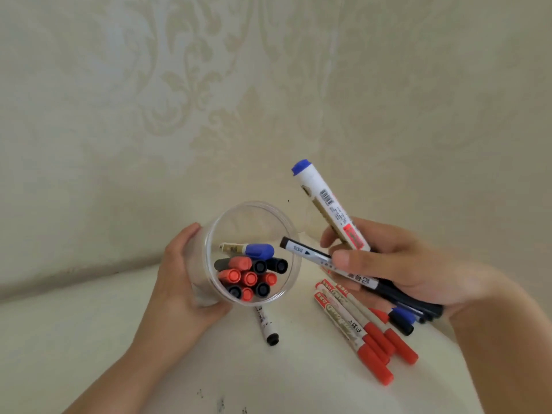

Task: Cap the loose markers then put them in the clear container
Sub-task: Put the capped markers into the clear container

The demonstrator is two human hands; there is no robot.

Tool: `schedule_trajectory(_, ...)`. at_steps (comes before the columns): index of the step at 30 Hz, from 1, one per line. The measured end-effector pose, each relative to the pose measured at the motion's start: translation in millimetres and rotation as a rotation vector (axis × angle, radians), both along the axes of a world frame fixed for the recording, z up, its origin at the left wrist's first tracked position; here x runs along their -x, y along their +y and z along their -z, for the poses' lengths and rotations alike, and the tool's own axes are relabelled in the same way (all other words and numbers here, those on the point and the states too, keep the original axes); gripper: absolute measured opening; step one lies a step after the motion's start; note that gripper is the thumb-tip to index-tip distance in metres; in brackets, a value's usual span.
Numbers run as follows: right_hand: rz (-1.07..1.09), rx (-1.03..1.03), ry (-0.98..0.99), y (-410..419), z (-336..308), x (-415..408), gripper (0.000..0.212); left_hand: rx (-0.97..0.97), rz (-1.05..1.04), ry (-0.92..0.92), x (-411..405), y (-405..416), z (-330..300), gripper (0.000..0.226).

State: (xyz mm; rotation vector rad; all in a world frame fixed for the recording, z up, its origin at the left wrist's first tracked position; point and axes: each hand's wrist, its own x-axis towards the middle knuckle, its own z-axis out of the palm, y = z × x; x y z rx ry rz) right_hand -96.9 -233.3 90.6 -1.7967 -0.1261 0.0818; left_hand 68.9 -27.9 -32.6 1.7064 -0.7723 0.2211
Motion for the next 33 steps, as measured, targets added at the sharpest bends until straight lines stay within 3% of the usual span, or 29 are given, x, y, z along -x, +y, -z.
schedule_trajectory(2, 0.001, 0.092, -0.034, 5, -6, 4, 0.030, -0.036, -0.047, -0.091, 8, 2, -1, 0.108)
schedule_trajectory(5, 0.132, 0.365, -0.042, 19, -8, 2, 0.004, -0.064, -0.071, -0.190, 20, 3, -6, 0.100)
schedule_trajectory(11, 0.169, 0.658, -0.076, 34, -2, -2, 0.013, -0.159, -0.080, -0.315, 24, 0, -7, 0.117)
schedule_trajectory(15, 0.255, 0.559, -0.123, 38, -2, -7, 0.014, -0.134, -0.082, -0.299, 24, 0, -7, 0.109)
schedule_trajectory(18, 0.489, 0.652, -0.334, 45, 9, -17, 0.009, -0.107, -0.087, -0.285, 24, -1, -8, 0.097)
schedule_trajectory(23, 0.781, 0.690, -0.611, 55, 23, -25, 0.017, -0.108, -0.097, -0.302, 24, -2, -6, 0.106)
schedule_trajectory(28, 0.838, 0.633, -0.694, 57, 25, -25, 0.034, -0.118, -0.073, -0.347, 31, -8, -5, 0.112)
schedule_trajectory(33, 0.810, 0.686, -0.734, 53, 21, -22, 0.035, -0.104, -0.025, -0.255, 29, -7, -5, 0.105)
